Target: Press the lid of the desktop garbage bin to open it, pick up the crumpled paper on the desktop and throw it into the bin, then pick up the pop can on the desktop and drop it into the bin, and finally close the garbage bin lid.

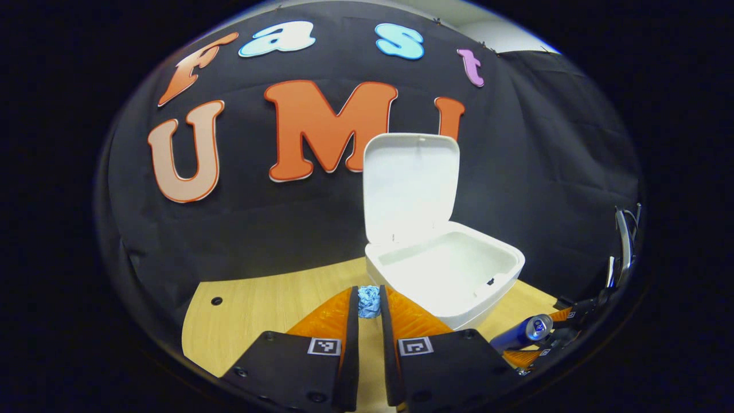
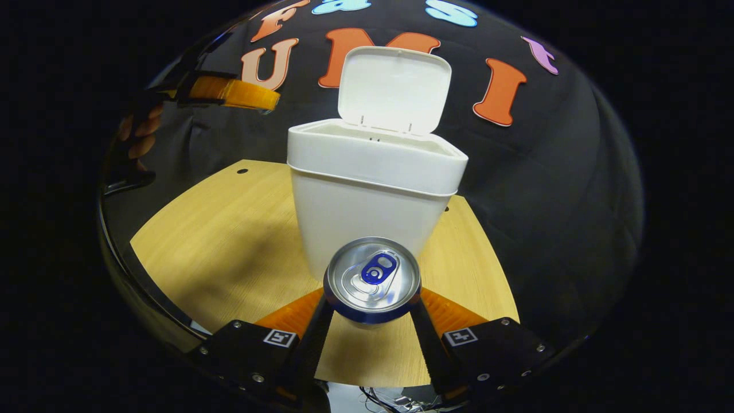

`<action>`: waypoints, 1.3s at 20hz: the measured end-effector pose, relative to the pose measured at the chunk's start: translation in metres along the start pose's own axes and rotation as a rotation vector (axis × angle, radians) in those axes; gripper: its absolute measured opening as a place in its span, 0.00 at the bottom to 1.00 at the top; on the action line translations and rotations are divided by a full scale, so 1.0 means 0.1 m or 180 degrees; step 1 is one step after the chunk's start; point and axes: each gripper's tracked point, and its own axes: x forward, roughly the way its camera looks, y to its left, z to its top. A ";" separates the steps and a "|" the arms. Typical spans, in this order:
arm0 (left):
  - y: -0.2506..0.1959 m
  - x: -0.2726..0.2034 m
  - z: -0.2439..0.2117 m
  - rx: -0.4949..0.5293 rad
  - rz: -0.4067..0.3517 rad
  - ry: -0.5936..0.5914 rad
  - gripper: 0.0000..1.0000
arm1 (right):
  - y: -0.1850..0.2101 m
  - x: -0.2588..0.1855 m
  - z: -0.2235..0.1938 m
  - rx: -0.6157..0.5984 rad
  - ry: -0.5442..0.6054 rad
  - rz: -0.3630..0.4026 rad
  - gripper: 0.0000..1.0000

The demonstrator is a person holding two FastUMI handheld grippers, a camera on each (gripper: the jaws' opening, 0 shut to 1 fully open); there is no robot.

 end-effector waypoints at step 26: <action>-0.66 0.25 -0.24 0.0143 -0.0762 0.0027 0.48 | -0.73 -0.38 1.33 0.0080 -0.0824 -0.0546 0.78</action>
